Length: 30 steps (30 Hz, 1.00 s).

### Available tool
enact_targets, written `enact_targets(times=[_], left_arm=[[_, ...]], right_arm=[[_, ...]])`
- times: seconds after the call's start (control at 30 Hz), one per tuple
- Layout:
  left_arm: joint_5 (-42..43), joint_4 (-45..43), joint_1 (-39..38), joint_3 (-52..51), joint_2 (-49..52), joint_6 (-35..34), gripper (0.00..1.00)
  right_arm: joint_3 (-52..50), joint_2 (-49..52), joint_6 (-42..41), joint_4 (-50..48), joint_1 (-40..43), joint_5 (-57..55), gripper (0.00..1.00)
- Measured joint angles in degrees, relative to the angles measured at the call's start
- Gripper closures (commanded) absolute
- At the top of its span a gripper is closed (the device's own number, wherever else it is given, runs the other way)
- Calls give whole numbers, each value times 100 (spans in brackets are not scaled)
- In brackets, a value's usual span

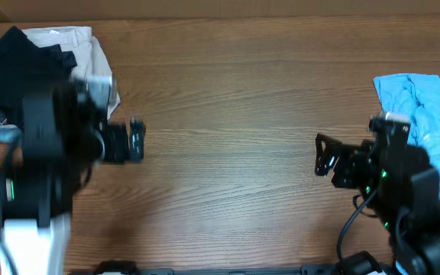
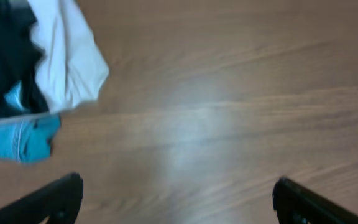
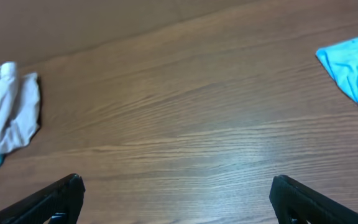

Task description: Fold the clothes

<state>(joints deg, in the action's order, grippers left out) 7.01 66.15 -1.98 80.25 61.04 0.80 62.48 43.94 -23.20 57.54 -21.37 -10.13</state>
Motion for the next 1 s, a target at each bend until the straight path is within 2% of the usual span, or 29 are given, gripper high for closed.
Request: enact_targets(times=[0.13,0.3,0.63,1.0], left_arm=[[-291,-835,-28,-1379,-1475,-2,0],[-439,-986,-31,-2245,-2435,-2,0],[-538,249,-28,-2444,-2542,-2,0],[-557,369,-28,-2444,-2542,-2,0]], right_arm=[[-782,-192,-127,-354,-9,-297,0],[-984,20,-188,-339,-9,-428,0],[-984,544,-210,-291,-9,-496,0],[-1021,1086,-210,-280,28,-507,0]])
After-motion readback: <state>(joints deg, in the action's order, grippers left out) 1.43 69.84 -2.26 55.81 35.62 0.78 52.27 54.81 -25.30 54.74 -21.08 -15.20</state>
